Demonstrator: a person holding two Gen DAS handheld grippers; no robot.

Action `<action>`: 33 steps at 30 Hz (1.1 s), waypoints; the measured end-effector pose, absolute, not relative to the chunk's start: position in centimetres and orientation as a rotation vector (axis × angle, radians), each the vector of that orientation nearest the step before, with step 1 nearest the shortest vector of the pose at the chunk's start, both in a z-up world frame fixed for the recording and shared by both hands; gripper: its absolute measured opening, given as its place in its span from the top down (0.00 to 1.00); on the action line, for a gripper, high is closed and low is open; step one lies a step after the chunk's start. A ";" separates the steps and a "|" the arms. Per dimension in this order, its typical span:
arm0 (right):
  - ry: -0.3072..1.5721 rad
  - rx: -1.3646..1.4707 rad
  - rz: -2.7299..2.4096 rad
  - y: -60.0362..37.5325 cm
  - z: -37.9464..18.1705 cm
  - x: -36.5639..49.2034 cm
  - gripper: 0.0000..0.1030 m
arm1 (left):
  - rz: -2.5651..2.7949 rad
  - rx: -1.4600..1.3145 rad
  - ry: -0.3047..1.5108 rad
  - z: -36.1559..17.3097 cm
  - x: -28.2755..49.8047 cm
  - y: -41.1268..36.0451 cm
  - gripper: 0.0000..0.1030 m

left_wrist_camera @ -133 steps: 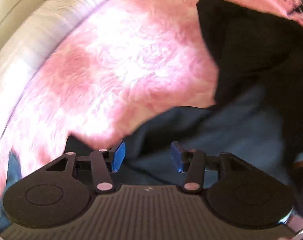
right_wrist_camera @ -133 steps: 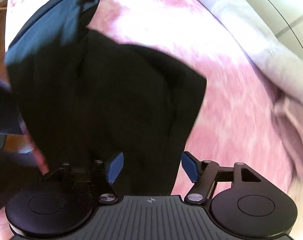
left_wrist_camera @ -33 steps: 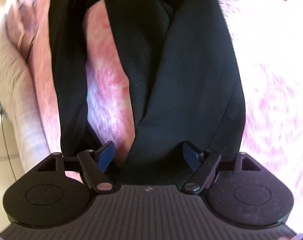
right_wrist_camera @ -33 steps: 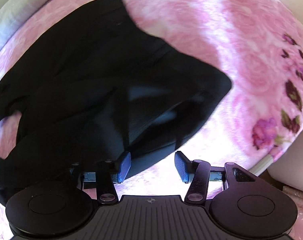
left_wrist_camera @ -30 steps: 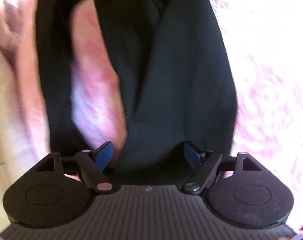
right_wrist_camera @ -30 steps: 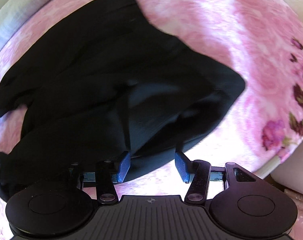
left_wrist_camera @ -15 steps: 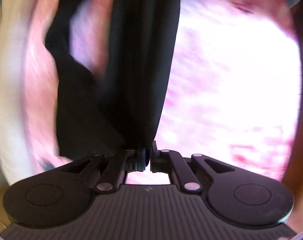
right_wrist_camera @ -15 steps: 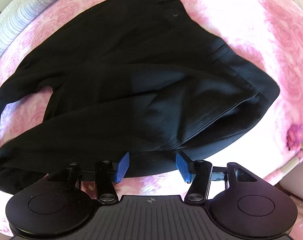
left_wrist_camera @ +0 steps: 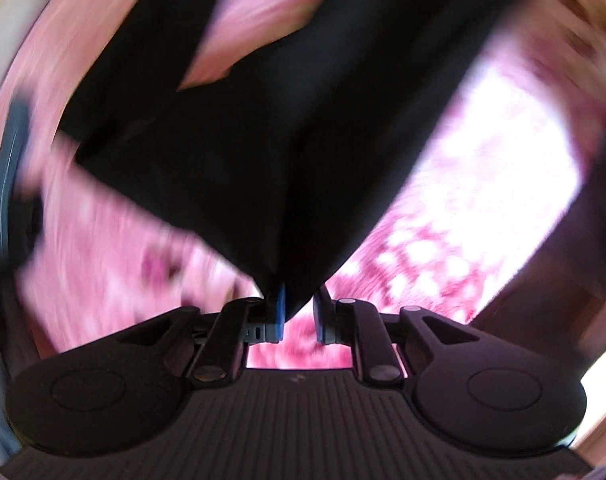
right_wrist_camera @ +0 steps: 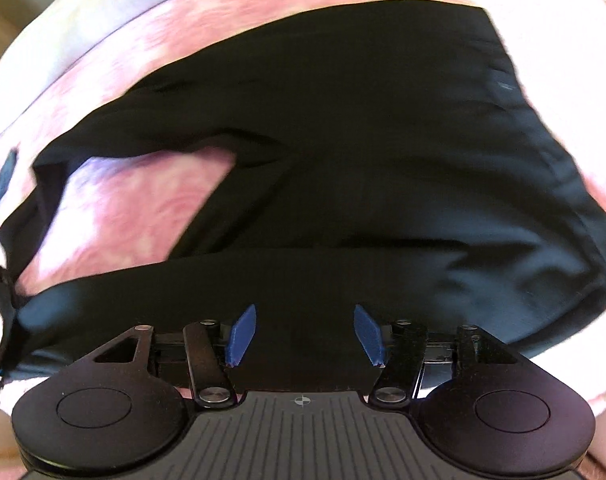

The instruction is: Fold clothes

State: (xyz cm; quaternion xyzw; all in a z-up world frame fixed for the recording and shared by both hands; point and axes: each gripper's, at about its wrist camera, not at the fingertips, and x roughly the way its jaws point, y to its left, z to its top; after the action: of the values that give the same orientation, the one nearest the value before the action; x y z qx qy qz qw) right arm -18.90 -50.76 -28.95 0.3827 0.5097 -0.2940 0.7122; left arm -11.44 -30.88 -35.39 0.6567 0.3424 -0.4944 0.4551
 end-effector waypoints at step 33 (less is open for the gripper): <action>1.543 -0.166 0.387 -40.6 -38.7 2.2 0.43 | -1.808 1.649 0.655 -38.5 -1.3 -39.9 0.99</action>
State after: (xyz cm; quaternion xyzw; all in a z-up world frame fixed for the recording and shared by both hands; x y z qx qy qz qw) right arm 2.22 -40.58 -38.70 -0.0744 0.6919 0.1733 0.6970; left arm -1.27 -39.93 -38.50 0.6210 0.2467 -0.6810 0.2995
